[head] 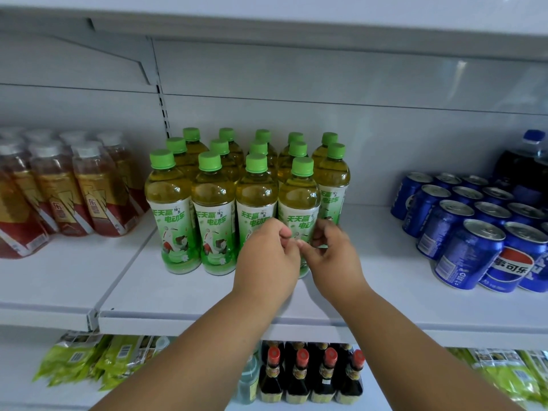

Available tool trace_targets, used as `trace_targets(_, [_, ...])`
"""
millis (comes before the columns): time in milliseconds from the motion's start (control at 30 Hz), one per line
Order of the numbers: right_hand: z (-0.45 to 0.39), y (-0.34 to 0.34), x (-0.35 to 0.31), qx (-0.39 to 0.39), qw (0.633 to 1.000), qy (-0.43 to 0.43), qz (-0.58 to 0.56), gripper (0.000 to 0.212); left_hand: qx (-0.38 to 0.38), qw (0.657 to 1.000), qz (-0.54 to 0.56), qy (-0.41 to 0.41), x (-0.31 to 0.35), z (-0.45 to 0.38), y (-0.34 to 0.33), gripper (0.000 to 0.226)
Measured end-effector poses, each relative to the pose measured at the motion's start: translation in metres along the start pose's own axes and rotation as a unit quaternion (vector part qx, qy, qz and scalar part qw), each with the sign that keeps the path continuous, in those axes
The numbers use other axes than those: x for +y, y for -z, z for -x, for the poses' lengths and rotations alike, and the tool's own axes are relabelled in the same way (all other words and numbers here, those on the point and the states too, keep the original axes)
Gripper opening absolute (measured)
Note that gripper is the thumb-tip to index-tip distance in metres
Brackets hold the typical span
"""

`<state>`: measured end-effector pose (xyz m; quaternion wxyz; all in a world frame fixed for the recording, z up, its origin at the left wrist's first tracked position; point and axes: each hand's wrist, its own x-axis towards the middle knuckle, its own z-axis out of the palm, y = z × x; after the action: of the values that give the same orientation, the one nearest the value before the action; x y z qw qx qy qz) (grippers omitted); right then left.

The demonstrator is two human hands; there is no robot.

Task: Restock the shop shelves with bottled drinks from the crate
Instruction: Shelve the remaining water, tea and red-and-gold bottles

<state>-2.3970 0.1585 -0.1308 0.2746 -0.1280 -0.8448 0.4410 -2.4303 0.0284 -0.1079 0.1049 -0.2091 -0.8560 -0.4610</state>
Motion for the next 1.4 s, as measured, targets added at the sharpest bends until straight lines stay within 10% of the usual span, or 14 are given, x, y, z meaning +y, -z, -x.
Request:
trace_targets(633, [0.047,0.000,-0.033,0.079,0.996,0.020,0.033,0.036,-0.007,0.994,0.104,-0.022,-0.008,0.032,0.038,0.024])
trace_targets(1400, [0.394,-0.191,-0.185,-0.059,0.996,-0.057,0.020,0.026,-0.112,0.988,0.100,-0.016,-0.201,0.309,0.297,0.042])
